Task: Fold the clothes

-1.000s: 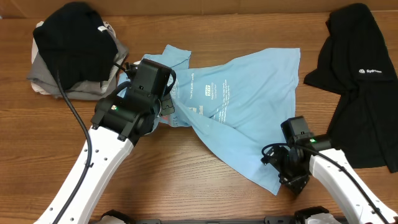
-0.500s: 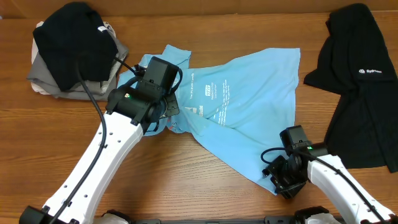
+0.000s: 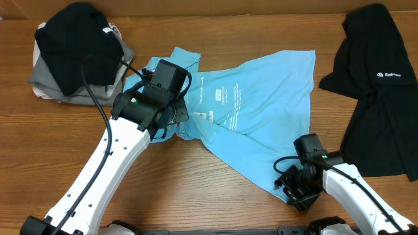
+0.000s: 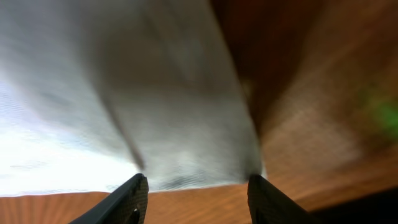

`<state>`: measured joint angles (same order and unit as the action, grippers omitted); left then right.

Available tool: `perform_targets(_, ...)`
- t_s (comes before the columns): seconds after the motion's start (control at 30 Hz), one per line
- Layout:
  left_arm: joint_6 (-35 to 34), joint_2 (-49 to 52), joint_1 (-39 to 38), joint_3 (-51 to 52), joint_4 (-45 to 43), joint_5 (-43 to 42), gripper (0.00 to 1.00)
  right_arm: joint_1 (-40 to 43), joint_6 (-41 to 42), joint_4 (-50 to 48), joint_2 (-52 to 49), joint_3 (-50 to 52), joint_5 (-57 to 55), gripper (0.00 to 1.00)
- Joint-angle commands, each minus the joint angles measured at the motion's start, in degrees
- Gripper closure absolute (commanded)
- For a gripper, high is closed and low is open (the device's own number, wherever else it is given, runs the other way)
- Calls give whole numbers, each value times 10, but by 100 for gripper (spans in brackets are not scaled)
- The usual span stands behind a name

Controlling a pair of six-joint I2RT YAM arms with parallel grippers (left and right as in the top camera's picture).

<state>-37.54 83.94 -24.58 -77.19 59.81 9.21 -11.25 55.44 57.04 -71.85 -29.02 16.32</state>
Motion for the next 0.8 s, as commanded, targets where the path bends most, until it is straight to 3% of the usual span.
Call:
perform_targets(0.0, -13, 1, 6, -9, 0, -1, 96, 0, -5, 16, 4, 7, 15, 45)
perform_targets(0.57, -19, 70, 5, -7, -14, -9, 96, 0, -7, 16, 4, 7, -27, 52)
perform_targets(0.77, -19, 88, 6, -7, -23, -9, 96, 0, -7, 17, 4, 7, -27, 67)
